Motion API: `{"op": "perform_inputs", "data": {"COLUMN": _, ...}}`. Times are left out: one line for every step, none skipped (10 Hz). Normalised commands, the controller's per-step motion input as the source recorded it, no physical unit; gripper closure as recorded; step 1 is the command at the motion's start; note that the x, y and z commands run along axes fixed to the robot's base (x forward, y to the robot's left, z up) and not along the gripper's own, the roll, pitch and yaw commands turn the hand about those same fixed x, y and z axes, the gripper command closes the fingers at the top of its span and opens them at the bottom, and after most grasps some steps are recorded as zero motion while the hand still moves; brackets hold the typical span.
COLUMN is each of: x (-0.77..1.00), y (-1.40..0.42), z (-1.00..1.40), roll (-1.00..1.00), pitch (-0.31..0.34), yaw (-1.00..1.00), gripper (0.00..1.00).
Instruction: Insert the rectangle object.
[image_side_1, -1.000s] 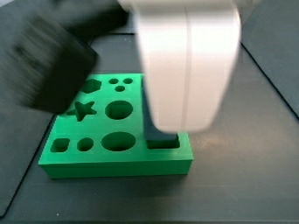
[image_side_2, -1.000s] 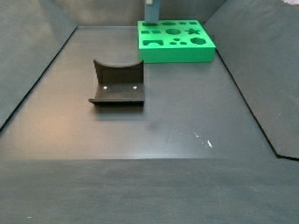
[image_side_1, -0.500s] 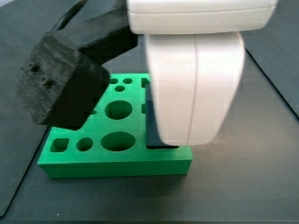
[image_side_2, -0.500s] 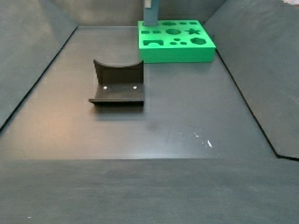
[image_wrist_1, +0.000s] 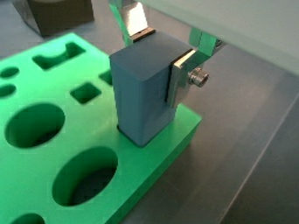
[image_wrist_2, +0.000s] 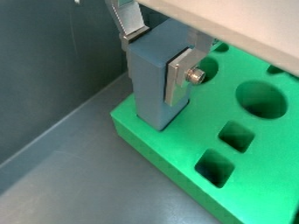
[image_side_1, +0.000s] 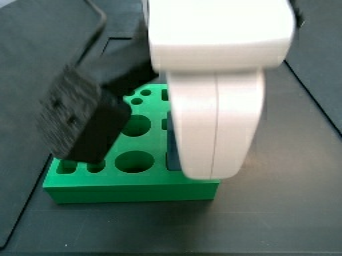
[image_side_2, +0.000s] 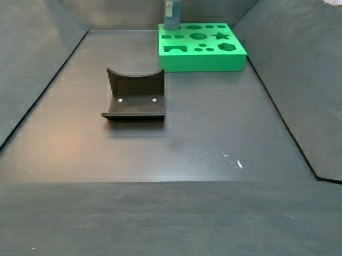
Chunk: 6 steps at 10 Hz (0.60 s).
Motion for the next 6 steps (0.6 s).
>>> {"op": "perform_inputs", "data": {"x": 0.10, "y": 0.00, "z": -0.48, "roll": 0.07, "pitch": 0.000, "yaw": 0.00, "gripper": 1.00}}
{"op": "perform_inputs", "data": {"x": 0.26, "y": 0.00, "z": -0.42, "roll": 0.09, "pitch": 0.061, "yaw": 0.00, "gripper": 1.00}}
{"op": "perform_inputs", "data": {"x": 0.39, "y": 0.00, "z": -0.43, "roll": 0.09, "pitch": 0.100, "yaw": -0.05, "gripper": 1.00}}
{"op": "perform_inputs", "data": {"x": 0.05, "y": 0.00, "z": -0.19, "roll": -0.03, "pitch": 0.000, "yaw": -0.14, "gripper": 1.00}}
{"op": "perform_inputs", "data": {"x": 0.00, "y": -0.09, "z": 0.00, "roll": 0.07, "pitch": 0.000, "yaw": 0.00, "gripper": 1.00}}
{"op": "perform_inputs", "data": {"x": 0.00, "y": 0.00, "z": 0.00, "roll": 0.00, "pitch": 0.000, "yaw": 0.00, "gripper": 1.00}}
